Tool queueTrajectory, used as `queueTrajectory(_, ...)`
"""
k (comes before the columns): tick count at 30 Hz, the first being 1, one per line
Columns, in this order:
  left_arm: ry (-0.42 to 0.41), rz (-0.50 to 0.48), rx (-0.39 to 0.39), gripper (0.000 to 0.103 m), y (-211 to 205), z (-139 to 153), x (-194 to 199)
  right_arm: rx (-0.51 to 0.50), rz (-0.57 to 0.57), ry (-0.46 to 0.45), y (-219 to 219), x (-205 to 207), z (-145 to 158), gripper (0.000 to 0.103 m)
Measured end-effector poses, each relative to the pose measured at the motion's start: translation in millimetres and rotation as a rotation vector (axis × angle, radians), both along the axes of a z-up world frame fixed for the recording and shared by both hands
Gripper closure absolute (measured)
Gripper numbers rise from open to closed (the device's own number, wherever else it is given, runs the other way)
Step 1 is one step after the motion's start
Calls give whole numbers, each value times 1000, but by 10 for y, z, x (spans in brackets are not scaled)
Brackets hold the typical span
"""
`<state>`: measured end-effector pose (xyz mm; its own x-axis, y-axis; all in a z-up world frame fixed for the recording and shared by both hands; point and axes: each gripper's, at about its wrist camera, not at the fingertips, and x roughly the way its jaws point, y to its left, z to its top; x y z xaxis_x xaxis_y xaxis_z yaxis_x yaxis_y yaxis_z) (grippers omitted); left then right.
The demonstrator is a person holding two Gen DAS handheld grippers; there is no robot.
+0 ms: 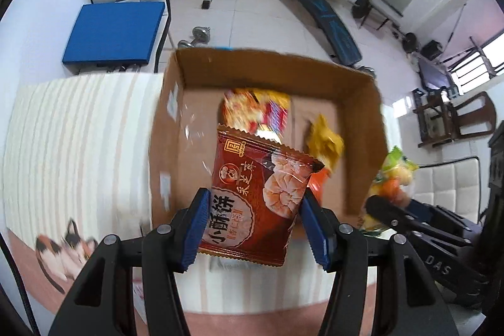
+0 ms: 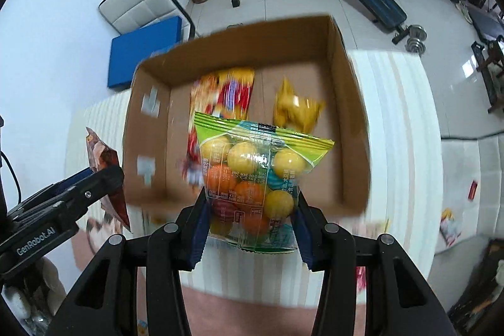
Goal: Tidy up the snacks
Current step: 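Carry both packets into the box and open both tools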
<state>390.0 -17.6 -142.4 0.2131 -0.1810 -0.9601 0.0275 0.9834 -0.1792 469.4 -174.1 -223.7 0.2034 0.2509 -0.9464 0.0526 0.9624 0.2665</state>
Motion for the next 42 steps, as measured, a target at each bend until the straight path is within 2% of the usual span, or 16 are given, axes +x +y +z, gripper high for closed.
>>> queueTrajectory(7,112,-4,90,48,67,-492,854,-30,0,66,147,809,-461,53)
queueTrajectory(11,151,-4,131,48,98,-738,1092,-36,-16,109,183,1074,-771,53)
queueTrajectory(15,212,11,135,48,155,-971,1267,-33,-34,160,173,1266,-1022,50)
queueTrajectory(17,239,23,116,43,182,-1053,1341,-49,-45,164,158,1333,-1094,32)
queueTrajectory(18,244,25,118,41,197,-1093,1363,-59,-44,162,156,1348,-1113,16)
queueTrajectory(19,237,28,121,32,210,-1102,1375,-65,-39,158,161,1358,-1122,15)
queueTrajectory(20,227,31,122,23,216,-1098,1382,-75,-30,159,173,1359,-1121,15)
queueTrajectory(22,226,26,98,19,208,-1101,1377,-84,-17,159,182,1353,-1110,14)
queueTrajectory(26,216,9,104,19,161,-1068,1360,-109,-8,144,186,1312,-1028,12)
queueTrajectory(29,207,5,81,19,144,-1014,1310,-103,-3,124,182,1223,-905,11)
queueTrajectory(35,34,-12,134,19,121,-634,1068,-128,24,34,239,953,-570,11)
queueTrajectory(38,-10,-11,91,19,144,-457,865,-125,24,-12,264,749,-407,11)
queueTrajectory(42,-69,-17,97,19,147,-258,556,-125,15,-66,292,477,-209,11)
